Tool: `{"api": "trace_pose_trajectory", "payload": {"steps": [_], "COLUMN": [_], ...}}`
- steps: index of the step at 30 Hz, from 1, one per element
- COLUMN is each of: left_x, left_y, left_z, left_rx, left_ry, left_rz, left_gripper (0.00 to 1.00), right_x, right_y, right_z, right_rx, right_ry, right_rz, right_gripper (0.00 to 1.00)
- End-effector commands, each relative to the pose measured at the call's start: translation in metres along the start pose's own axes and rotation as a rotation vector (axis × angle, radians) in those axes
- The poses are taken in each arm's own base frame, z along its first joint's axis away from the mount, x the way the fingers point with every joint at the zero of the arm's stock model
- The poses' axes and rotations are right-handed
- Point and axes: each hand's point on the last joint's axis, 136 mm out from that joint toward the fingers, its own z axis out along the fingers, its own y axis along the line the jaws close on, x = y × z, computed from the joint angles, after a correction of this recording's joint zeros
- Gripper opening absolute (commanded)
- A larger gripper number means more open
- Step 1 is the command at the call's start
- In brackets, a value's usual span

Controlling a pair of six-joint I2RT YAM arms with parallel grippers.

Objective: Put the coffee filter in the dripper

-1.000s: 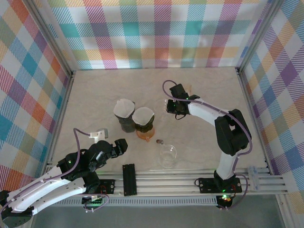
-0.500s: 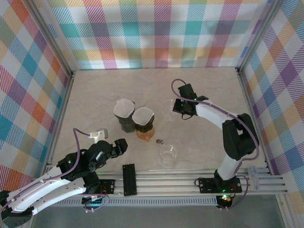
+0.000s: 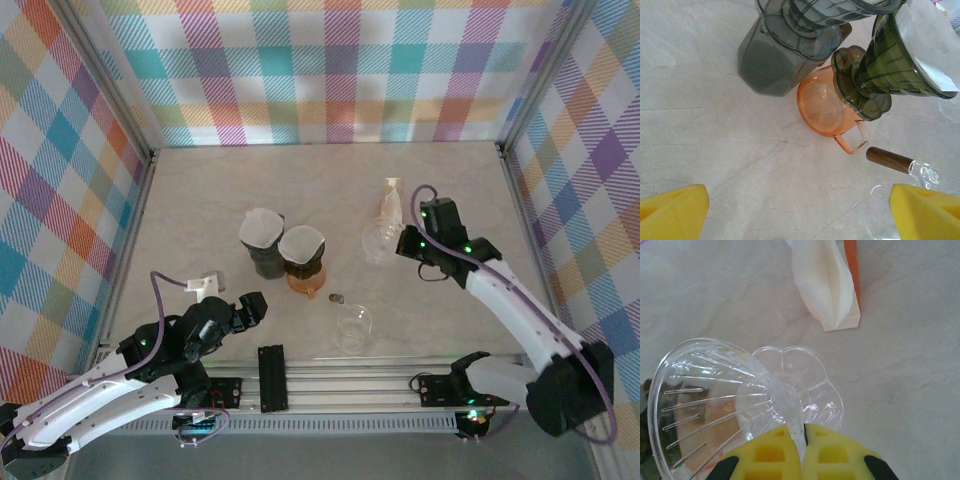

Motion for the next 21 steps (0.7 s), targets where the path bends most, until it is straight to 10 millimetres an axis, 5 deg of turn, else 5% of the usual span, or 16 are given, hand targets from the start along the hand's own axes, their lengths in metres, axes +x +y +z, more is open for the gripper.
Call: {"api": "trace_pose_trajectory", "payload": {"steps": [1,9,15,21], "left_x": [-0.002,-0.001,0.0,0.001], "left_y": [0.008,0.01,0.012,0.012], "left_z": [-0.001,-0.001,0.001,0.002], "left_rx": [-0.028,-0.033,-0.038,-0.041], "left_ry": [-0.016,-0.018,-0.016,-0.013], "left_rz": [-0.003,-0.003,-0.008,-0.011], "left_gripper": [0.93,0.93,0.93,0.93], "right_x": [0.029,0.083,0.111,0.127], "right_y": [0.01,0.044,0.051,0.061], "right_z": [-0.028,-0.082,-0.095,-0.088], "right_rx": [-0.078,-0.21,-0.24,-0.239], "right_ry": [0.072,0.212,0.301,0.354], "right_rz": [-0.014,-0.119,-0.144,-0.188], "right_gripper": [0.0,0.0,0.0,0.0]}}
